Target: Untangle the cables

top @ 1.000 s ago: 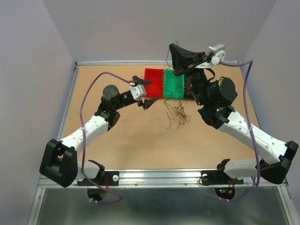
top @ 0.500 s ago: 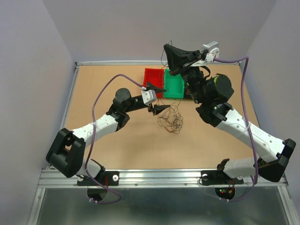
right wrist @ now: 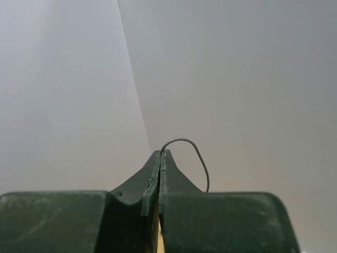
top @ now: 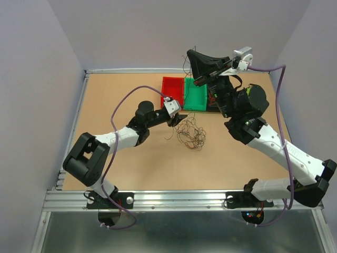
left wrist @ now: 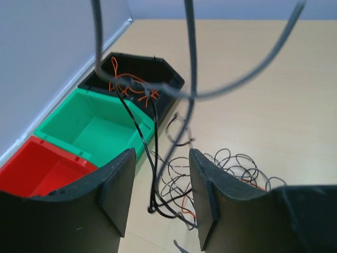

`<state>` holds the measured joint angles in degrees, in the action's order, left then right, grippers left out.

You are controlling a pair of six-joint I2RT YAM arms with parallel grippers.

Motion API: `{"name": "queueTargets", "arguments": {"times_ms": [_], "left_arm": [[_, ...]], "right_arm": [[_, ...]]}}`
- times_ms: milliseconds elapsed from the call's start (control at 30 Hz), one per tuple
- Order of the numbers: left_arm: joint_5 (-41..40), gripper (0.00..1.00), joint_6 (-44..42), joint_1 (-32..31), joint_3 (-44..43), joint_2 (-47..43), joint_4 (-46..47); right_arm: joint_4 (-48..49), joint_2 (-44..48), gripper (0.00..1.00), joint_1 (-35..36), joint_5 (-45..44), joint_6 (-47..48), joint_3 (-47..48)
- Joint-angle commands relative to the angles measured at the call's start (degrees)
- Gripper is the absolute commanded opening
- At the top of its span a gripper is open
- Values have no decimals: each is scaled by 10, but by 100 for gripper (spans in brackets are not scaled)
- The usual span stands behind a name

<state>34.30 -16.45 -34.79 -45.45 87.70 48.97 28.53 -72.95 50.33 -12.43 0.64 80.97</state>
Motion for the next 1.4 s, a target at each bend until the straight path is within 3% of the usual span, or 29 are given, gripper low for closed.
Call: {"name": "queueTargets", "arguments": {"times_ms": [0, 67, 167, 400, 533, 633, 1000, 1367], "left_arm": [[-28, 55, -28, 0, -8, 24, 7], [-55, 55, -48, -1, -8, 34, 4], [-136, 42, -63, 3, -20, 58, -2], [-190, 39, -59, 20, -57, 89, -47], [-204, 19, -59, 23, -70, 99, -65], [-220, 13, -47, 31, -78, 99, -70], [-173, 12, -46, 44, -18, 7, -33], [-268, 20, 24, 72, 25, -53, 41]], "right_arm": [[15, 45, 0, 4, -1, 1, 32], [16, 57, 1, 5, -6, 4, 28], [15, 84, 0, 5, -13, 8, 20], [22, 156, 1, 5, -60, 23, -5], [28, 175, 1, 5, -71, 25, -13], [33, 178, 1, 5, -80, 28, -14], [33, 125, 1, 5, -98, 60, -1], [48, -28, 1, -15, -155, 183, 22]]}}
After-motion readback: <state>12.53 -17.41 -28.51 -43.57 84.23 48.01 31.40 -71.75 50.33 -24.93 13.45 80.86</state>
